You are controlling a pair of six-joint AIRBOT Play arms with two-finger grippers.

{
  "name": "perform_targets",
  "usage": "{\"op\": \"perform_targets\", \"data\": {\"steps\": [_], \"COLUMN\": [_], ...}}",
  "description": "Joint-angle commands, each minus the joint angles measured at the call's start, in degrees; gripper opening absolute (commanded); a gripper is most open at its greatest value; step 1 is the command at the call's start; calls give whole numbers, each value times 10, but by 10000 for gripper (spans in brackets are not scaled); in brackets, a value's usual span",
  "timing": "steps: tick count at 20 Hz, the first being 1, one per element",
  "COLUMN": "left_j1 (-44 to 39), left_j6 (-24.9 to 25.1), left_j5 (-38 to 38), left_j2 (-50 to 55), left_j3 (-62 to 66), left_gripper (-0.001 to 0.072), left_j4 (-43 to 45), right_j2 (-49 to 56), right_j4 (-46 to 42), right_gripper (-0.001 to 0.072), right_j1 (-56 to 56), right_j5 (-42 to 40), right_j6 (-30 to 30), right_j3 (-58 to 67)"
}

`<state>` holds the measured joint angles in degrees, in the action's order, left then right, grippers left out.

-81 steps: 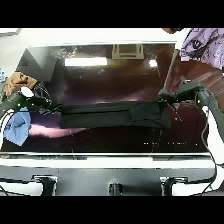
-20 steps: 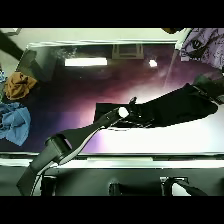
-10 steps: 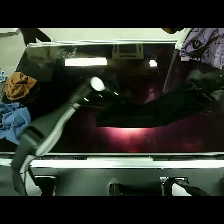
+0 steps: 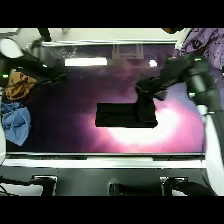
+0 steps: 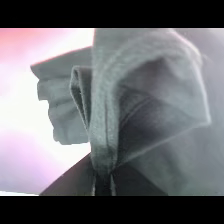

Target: Fold the clothes and pants, and hang the long-sleeved shirts on hangers.

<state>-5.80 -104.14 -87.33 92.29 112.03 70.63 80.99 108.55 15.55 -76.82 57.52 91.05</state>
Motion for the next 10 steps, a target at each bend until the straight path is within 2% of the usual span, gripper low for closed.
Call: {"op": "perform_targets", "data": {"steps": [1, 10], "left_j1": [57, 72], "left_j6": [9, 9], "left_j5": [-23, -28], "left_j2": [-37, -40], "left_j3": [0, 0], "left_gripper": [16, 17], "left_j4": [15, 17], "right_j2": [55, 123], "right_j4": [-1, 50], "right_gripper": [24, 24], "right_j1": [82, 107], "right_j5": [55, 101], "right_j6": [-50, -52], "right_j3": [1, 1]}}
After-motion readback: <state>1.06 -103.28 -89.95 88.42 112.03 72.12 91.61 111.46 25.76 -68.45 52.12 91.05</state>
